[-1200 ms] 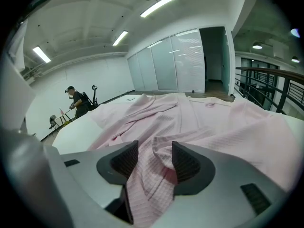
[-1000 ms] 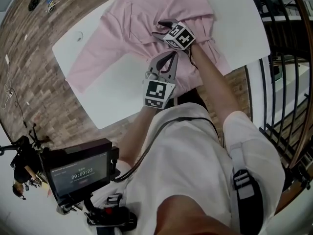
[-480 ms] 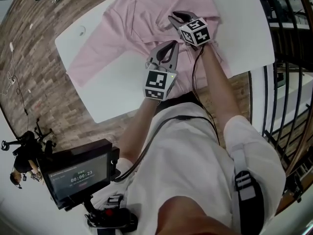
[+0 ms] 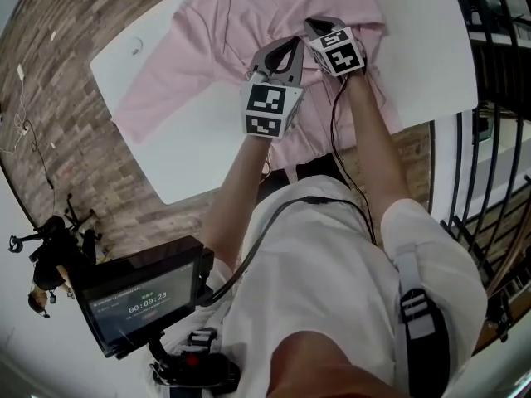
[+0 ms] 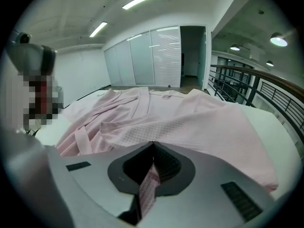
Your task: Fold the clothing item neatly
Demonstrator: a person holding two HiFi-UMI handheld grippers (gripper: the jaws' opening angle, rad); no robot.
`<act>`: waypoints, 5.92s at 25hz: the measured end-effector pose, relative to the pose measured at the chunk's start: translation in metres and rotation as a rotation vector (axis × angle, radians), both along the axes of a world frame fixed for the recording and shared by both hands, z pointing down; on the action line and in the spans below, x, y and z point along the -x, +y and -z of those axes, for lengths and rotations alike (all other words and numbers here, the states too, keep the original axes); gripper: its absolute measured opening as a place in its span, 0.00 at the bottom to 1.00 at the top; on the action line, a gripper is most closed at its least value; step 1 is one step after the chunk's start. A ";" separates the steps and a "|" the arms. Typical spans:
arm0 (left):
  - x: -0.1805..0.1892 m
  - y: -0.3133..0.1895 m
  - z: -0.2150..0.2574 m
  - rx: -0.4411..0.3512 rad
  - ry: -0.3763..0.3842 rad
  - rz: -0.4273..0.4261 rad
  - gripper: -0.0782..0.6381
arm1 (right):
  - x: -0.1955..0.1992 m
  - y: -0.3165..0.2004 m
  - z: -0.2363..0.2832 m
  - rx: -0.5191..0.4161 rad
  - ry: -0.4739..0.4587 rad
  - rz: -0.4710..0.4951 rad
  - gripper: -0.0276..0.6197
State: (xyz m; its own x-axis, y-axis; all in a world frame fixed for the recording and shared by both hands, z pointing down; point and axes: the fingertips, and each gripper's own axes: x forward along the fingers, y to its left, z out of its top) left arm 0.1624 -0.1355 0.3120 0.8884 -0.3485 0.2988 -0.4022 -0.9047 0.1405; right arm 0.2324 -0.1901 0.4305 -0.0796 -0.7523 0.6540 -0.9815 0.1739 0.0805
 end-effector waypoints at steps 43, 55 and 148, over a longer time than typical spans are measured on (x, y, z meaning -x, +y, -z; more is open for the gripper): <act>-0.033 -0.142 -0.067 0.030 -0.194 0.012 0.13 | -0.001 0.000 0.010 0.002 -0.039 -0.153 0.05; 0.029 -0.174 -0.068 0.089 -0.138 0.201 0.13 | -0.001 0.001 0.008 0.007 -0.038 -0.168 0.05; 0.023 -0.058 -0.120 0.138 -0.310 0.176 0.11 | -0.158 0.082 0.017 -0.030 0.131 -0.381 0.05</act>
State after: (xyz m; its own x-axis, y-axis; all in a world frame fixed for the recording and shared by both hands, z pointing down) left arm 0.1393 -0.1939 0.4318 0.6785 -0.4254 0.5989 -0.5925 -0.7989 0.1038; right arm 0.3903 -0.1077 0.4138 0.2913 -0.7305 0.6177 -0.9563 -0.2048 0.2087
